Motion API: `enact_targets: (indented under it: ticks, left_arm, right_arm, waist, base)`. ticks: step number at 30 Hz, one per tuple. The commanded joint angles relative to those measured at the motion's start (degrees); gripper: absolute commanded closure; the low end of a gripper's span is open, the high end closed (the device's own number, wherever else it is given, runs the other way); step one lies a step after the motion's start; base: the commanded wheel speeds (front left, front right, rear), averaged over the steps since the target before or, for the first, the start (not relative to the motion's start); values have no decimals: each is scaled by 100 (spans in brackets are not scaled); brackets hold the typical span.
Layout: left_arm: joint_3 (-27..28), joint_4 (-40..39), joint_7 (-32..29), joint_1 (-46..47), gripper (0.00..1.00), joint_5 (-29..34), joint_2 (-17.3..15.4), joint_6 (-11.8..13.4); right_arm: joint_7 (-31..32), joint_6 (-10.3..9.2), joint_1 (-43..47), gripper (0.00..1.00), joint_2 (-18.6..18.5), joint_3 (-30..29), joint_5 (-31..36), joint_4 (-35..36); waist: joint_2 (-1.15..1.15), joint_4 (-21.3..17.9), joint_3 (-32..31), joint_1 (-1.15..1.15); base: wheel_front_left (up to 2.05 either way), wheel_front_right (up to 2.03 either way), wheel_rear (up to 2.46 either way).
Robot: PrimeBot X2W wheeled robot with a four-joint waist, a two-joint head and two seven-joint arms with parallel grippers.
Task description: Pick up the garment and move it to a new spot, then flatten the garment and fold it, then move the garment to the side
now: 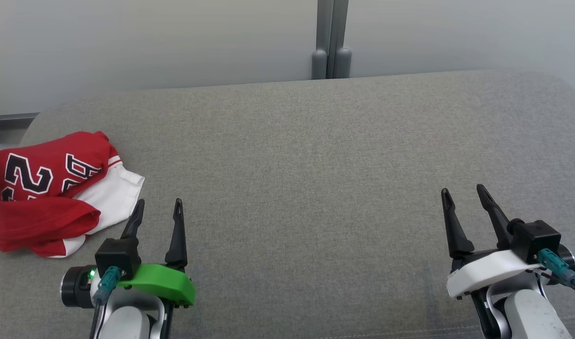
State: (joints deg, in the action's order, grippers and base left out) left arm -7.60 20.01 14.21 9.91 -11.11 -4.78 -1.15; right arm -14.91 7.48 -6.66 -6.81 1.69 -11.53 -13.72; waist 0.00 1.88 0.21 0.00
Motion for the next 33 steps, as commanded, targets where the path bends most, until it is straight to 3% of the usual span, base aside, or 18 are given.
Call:
enact_targets:
  ticks: [1,22,33]
  left_arm:
    - [-16,21,36,94,0,57,-31,28]
    - [-52,43,25,164,0,-145,-75,98]
    - [42,-69,70,310,0,-239,-53,179]
  right_arm:
    - [-35,2,-75,0,-14,5,42,-33]
    - [-34,1,-52,0,-1,-63,-86,18]
    - [-31,1,-214,0,-110,95,-54,74]
  waist:
    - [0,5,2,0]
    - [0,200,61,0]
    - [0,989,330,0]
  base:
    - [0,0,0]
    - [0,0,0]
    - [0,0,0]
